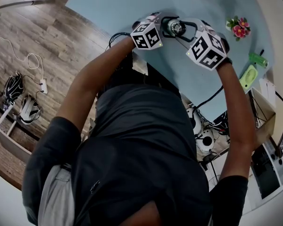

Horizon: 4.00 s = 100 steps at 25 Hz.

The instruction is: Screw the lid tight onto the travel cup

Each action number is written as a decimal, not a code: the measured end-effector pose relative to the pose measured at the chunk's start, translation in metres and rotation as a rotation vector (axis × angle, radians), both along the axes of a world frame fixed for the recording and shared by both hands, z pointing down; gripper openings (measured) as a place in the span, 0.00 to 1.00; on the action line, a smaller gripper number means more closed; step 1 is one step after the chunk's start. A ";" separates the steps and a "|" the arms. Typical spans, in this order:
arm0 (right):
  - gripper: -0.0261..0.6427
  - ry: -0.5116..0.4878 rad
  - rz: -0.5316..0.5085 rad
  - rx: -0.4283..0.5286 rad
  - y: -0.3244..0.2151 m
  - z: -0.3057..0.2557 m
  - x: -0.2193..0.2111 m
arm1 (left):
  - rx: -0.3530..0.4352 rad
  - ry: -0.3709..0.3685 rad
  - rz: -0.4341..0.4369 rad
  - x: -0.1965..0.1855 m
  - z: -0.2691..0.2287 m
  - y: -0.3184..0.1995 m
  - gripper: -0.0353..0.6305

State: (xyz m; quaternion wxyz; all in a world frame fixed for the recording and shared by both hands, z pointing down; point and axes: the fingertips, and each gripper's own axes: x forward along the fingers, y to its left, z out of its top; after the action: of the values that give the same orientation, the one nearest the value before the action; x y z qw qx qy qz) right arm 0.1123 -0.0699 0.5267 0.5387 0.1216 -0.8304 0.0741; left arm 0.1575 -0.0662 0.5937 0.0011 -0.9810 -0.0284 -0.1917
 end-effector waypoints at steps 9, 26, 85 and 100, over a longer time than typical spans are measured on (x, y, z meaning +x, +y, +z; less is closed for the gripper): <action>0.38 -0.160 0.969 0.153 -0.009 -0.005 0.012 | -0.001 -0.002 -0.003 0.002 0.001 0.002 0.70; 0.38 -0.169 0.927 0.104 -0.006 -0.006 0.017 | 0.004 -0.009 0.004 0.008 0.002 0.001 0.70; 0.40 -0.170 0.277 0.073 -0.009 -0.026 0.001 | 0.009 -0.033 -0.060 0.001 0.001 -0.003 0.70; 0.39 0.100 -0.398 -0.016 0.005 -0.001 -0.009 | 0.008 -0.026 -0.057 -0.001 0.001 -0.004 0.70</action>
State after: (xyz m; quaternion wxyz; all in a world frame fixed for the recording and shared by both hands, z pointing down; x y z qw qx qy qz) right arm 0.1028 -0.0650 0.5255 0.5842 -0.0455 -0.8097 -0.0332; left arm 0.1567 -0.0701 0.5946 -0.0006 -0.9788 0.0006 -0.2046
